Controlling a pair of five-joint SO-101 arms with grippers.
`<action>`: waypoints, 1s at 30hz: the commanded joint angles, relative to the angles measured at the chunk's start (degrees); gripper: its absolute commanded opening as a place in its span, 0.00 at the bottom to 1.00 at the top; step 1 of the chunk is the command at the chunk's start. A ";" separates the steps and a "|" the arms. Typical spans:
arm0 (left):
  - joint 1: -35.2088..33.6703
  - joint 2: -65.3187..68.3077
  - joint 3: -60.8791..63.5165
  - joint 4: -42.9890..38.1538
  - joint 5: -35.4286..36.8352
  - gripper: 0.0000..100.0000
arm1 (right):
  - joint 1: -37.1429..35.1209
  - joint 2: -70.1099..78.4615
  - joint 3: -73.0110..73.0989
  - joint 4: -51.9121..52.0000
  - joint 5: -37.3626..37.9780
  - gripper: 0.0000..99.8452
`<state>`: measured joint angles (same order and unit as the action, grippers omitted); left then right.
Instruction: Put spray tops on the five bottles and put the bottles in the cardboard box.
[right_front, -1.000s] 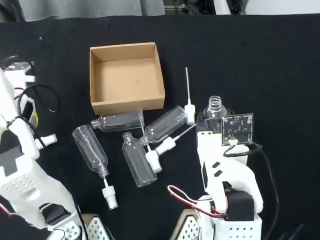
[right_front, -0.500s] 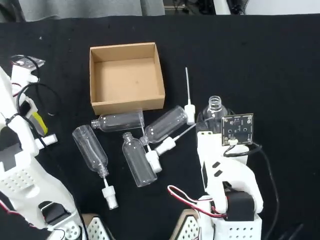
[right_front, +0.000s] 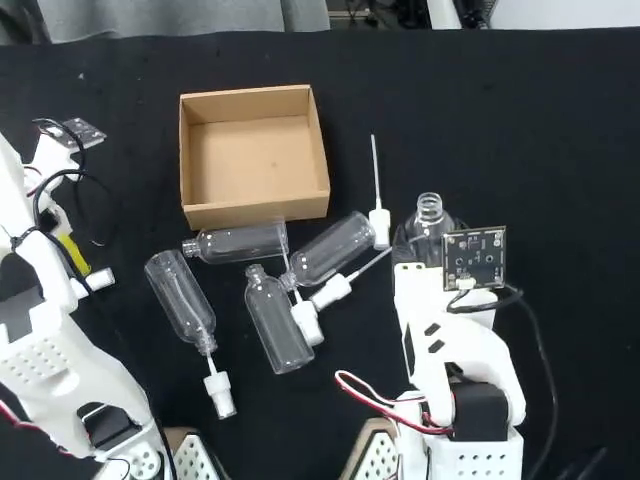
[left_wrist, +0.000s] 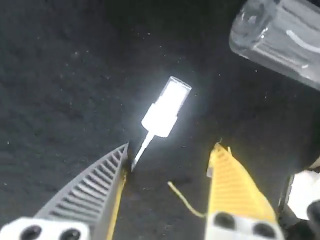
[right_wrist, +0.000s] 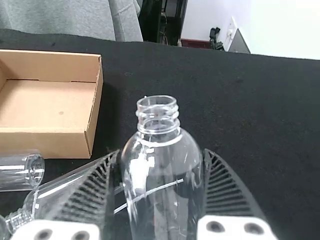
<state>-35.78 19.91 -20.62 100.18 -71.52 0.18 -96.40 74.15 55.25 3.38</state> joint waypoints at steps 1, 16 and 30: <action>0.40 -0.26 -2.24 0.44 -2.99 0.24 | 1.49 -0.66 -0.31 -1.67 0.53 0.12; 3.65 9.58 -2.51 -4.40 -5.45 0.21 | 1.23 -0.66 -0.31 -1.67 0.53 0.12; 5.41 9.76 2.15 -7.30 -6.07 0.20 | 1.23 -0.66 -0.40 -1.67 0.53 0.12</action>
<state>-31.82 30.55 -17.89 93.32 -76.88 0.18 -96.40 74.15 55.25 3.38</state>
